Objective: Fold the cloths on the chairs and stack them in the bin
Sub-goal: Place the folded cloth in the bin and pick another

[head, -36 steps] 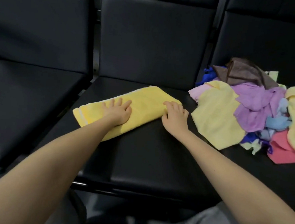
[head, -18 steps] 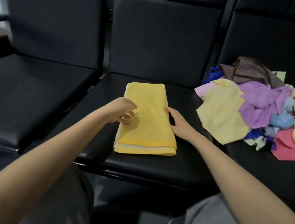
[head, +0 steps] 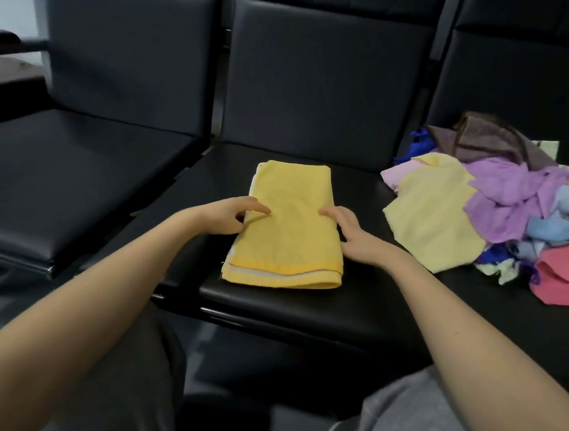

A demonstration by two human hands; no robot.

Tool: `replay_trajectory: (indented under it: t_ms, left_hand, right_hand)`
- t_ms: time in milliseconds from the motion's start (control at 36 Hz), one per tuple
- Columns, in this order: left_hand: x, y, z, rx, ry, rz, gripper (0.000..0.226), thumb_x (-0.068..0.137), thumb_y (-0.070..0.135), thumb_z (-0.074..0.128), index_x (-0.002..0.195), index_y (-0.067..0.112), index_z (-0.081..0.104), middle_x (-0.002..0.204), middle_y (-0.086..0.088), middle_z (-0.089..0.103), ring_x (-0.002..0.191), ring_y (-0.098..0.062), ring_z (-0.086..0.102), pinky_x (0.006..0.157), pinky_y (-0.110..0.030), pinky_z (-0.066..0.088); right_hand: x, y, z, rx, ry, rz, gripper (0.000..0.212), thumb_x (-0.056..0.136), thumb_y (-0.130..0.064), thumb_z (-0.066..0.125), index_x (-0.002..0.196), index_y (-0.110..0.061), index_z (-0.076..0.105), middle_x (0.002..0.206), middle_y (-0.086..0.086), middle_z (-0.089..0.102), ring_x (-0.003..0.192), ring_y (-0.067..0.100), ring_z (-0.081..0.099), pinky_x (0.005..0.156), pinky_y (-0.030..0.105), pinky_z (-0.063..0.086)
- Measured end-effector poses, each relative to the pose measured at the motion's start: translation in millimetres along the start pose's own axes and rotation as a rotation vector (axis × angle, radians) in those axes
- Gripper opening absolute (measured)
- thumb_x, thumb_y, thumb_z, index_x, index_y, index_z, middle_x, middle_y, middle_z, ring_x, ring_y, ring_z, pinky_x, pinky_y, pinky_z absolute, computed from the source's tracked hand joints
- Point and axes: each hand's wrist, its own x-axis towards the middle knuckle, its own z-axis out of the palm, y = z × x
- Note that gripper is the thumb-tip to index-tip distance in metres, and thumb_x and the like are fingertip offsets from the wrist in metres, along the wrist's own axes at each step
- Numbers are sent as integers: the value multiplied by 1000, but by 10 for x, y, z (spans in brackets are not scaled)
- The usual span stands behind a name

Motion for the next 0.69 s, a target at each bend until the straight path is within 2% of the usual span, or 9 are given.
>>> replay_trajectory:
  t_ms: [83, 139, 222, 333, 444, 500, 556, 611, 694]
  left_hand:
    - [-62, -45, 2, -80, -96, 8, 52, 95, 22, 56, 140, 40, 38, 152, 11, 26, 137, -14, 31, 114, -37, 29]
    - [-95, -73, 20, -130, -61, 30, 52, 97, 16, 52, 141, 37, 38, 153, 10, 27, 138, -13, 31, 113, -32, 29]
    - [-130, -92, 50, -124, -20, 66, 56, 95, 1, 48, 141, 31, 38, 154, 8, 23, 140, -10, 27, 108, -22, 30]
    - [-138, 42, 163, -15, -23, 125, 61, 94, 19, 58, 146, 30, 28, 155, 4, 17, 142, -15, 18, 111, -23, 19]
    - [-69, 71, 279, 201, 24, 53, 83, 76, 60, 59, 146, 45, 16, 156, 4, 11, 140, -29, 17, 114, -46, 17]
    - [-20, 47, 318, 209, 79, 35, 83, 75, 64, 57, 145, 48, 14, 157, 3, 8, 139, -33, 19, 113, -50, 19]
    - [1, 40, 359, 197, 132, 62, 74, 83, 54, 61, 144, 48, 19, 157, 4, 9, 138, -33, 18, 111, -51, 17]
    - [-23, 61, 384, 198, 207, 162, 64, 79, 60, 56, 138, 46, 34, 154, 7, 18, 137, -29, 15, 109, -49, 13]
    - [-60, 144, 405, 153, 353, 354, 61, 68, 68, 39, 118, 37, 58, 140, 10, 39, 131, -22, 18, 105, -36, 7]
  right_hand:
    - [-18, -5, 3, 104, 60, -8, 39, 99, -14, 46, 127, -40, 37, 152, 0, 5, 138, 22, 18, 105, 24, 16]
    - [-46, 5, -13, 119, 77, 0, 36, 99, -13, 45, 125, -38, 42, 153, 0, 8, 139, 21, 19, 105, 23, 17]
    - [-79, 38, -33, 52, 37, 19, 42, 99, -11, 43, 136, -32, 42, 156, 0, 9, 142, 20, 18, 112, 28, 17]
    - [-117, 43, -57, -38, -70, 57, 64, 94, -12, 55, 146, -35, 25, 157, 0, 1, 144, 22, 13, 115, 34, 17]
    - [-112, 22, -57, -47, -99, 45, 74, 91, -13, 62, 146, -35, 17, 155, 1, 2, 142, 24, 15, 115, 35, 17]
    - [-90, 5, -49, -33, -103, 43, 73, 90, -14, 63, 144, -36, 20, 154, 2, 6, 140, 24, 20, 114, 36, 21]
    - [-77, -29, -52, -1, -49, 23, 62, 90, -14, 62, 141, -34, 31, 153, 2, 18, 138, 24, 26, 111, 33, 25]
    - [-85, -63, -66, 57, 41, -2, 51, 92, -14, 60, 139, -26, 43, 152, 1, 31, 138, 21, 30, 110, 29, 25]
    - [-83, -11, -93, 48, 84, 33, 49, 91, -22, 61, 138, -24, 47, 156, 3, 24, 144, 21, 19, 115, 34, 20]
